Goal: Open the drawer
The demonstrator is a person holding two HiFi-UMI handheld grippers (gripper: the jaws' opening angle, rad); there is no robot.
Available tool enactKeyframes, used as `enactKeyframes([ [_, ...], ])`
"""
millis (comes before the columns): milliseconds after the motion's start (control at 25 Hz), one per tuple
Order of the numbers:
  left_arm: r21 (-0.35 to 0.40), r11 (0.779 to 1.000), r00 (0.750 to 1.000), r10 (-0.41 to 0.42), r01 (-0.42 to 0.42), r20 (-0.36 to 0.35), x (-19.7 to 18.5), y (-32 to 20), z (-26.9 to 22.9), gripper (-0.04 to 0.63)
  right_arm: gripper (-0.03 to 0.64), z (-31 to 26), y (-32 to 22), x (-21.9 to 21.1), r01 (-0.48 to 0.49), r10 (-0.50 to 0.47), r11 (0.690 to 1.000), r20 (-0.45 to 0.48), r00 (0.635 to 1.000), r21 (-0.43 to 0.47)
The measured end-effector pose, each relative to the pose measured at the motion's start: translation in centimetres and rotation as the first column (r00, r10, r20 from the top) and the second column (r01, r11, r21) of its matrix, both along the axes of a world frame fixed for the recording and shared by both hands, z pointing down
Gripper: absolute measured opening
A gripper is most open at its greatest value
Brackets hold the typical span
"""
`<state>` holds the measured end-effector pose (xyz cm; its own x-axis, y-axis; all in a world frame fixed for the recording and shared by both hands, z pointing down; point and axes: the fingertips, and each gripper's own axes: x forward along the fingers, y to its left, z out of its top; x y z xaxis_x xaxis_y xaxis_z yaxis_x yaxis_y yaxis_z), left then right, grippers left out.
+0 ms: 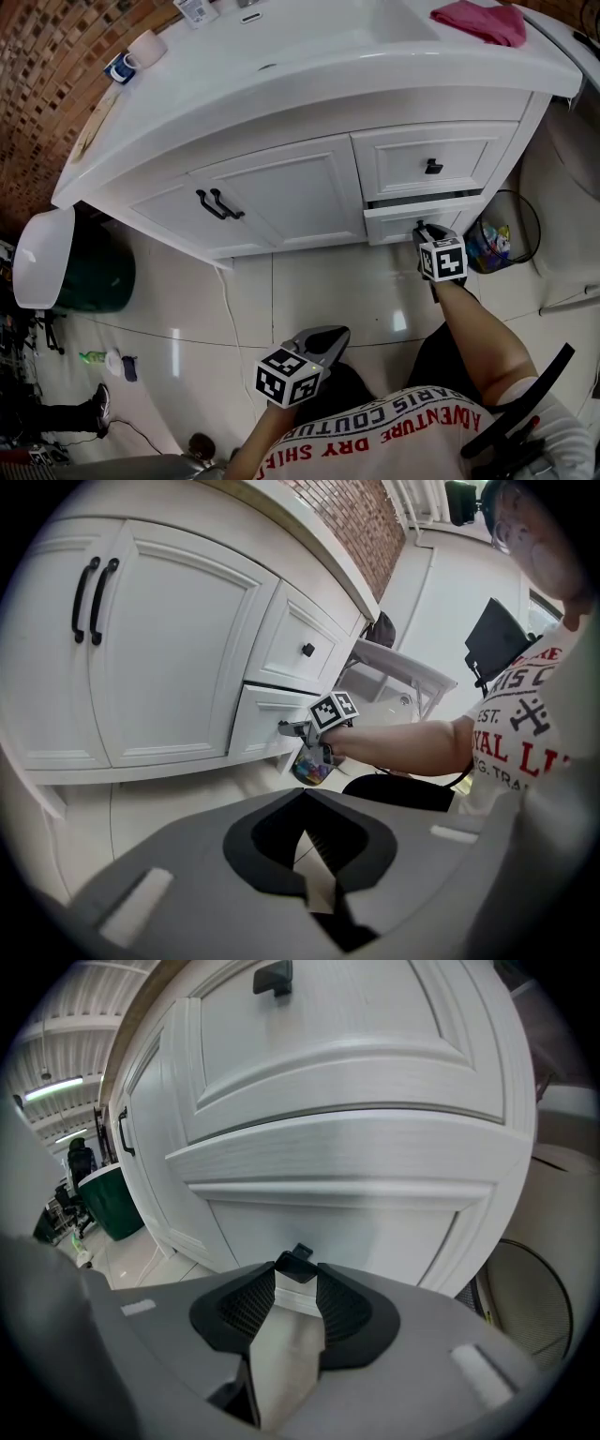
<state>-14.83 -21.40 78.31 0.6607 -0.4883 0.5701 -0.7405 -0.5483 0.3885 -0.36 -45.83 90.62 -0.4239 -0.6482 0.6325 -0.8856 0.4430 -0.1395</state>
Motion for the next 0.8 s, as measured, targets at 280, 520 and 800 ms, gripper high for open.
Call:
enactKeyframes([
  [280, 0.008, 0.999, 0.999, 0.032, -0.032, -0.014, 0.8, 0.1, -0.1, -0.017, 0.143, -0.1, 3.4, 0.4, 0.021, -0.021, 0.999, 0.005, 1.0, -0.026],
  [520, 0.0, 0.997, 0.997, 0.079, -0.079, -0.011, 1.9, 0.2, 0.5, -0.017, 0.141, -0.1, 5.3, 0.7, 0.033, -0.033, 0.999, -0.006, 0.999, -0.034],
  [800, -0.034, 0.993, 0.994, 0.111, -0.112, -0.023, 2.7, 0.3, 1.4, -0.017, 0.14, -0.1, 8.0, 1.1, 0.047, -0.048, 0.997, -0.019, 0.999, -0.054],
])
